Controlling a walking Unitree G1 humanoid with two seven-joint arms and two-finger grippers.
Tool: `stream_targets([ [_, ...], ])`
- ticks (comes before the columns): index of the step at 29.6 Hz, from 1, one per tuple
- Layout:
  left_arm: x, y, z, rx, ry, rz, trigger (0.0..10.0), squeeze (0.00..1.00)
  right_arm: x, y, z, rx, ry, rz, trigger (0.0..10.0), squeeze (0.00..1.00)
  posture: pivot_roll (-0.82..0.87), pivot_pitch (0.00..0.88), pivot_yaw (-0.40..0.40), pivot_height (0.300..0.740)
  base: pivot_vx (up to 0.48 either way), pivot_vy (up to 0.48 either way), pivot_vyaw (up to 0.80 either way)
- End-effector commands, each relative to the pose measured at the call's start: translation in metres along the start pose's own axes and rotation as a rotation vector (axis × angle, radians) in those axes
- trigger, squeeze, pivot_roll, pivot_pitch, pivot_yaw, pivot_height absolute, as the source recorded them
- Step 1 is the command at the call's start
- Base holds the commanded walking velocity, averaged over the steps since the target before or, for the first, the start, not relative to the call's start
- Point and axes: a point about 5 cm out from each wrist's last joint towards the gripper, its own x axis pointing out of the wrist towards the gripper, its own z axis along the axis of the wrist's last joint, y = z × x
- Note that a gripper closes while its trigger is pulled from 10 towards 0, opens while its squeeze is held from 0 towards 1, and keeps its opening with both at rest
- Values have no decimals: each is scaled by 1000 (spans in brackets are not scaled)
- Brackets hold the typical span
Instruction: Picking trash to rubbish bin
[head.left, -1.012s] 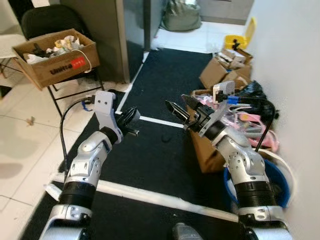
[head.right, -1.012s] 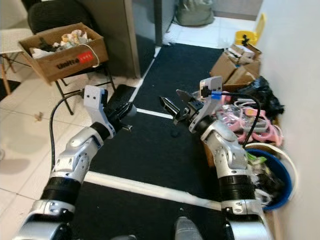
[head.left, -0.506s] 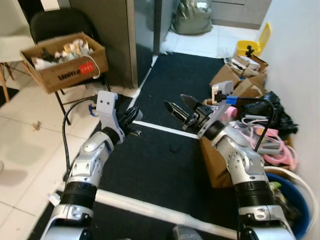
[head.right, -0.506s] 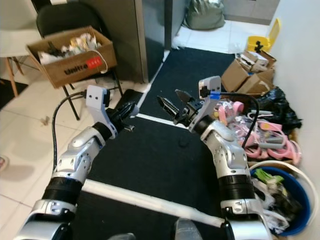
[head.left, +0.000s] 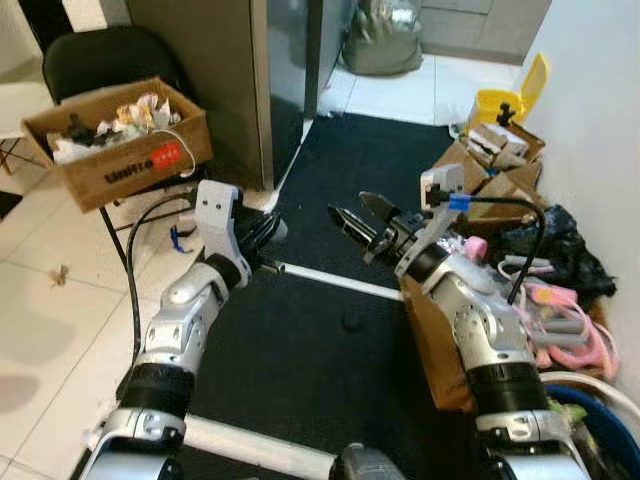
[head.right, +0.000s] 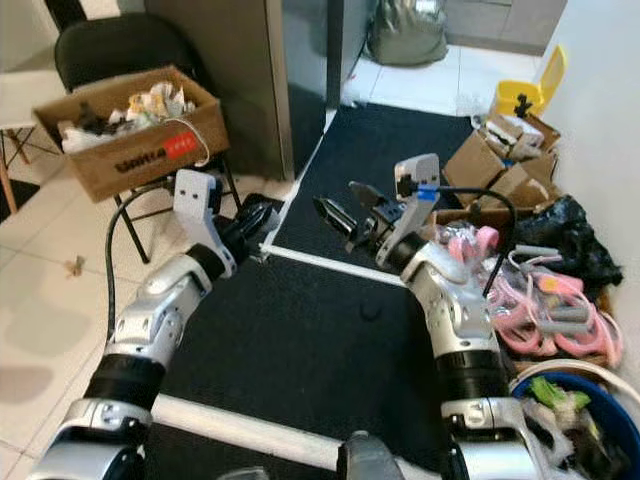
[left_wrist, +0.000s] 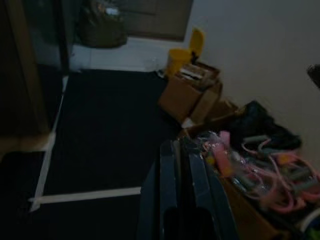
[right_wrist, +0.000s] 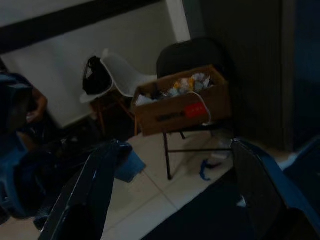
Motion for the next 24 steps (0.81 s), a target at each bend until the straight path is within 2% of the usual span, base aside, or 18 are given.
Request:
stream_targets([
  [1, -1, 3, 2, 28, 4, 9, 10000, 0, 0, -1, 3, -12, -11, -3, 10000, 0, -80, 0, 28, 740, 480, 0, 0],
  [6, -1, 4, 2, 29, 3, 15, 10000, 0, 0, 0, 3, -35, -3, 11, 10000, 0, -80, 0, 28, 740, 480, 0, 0],
  [10, -1, 4, 2, 30, 4, 15, 10000, 0, 0, 2, 2, -66, 13, 29, 10000, 0, -80, 0, 28, 740, 480, 0, 786],
  [16, -1, 6, 2, 32, 5, 25, 10000, 0, -1, 1, 2, -40, -2, 17, 10000, 0, -78, 0, 29, 740, 480, 0, 779],
  [24, -2, 12, 4, 38, 3, 52, 10000, 0, -1, 0, 2, -25, -7, 11, 10000, 0, -78, 0, 28, 740, 480, 0, 0],
])
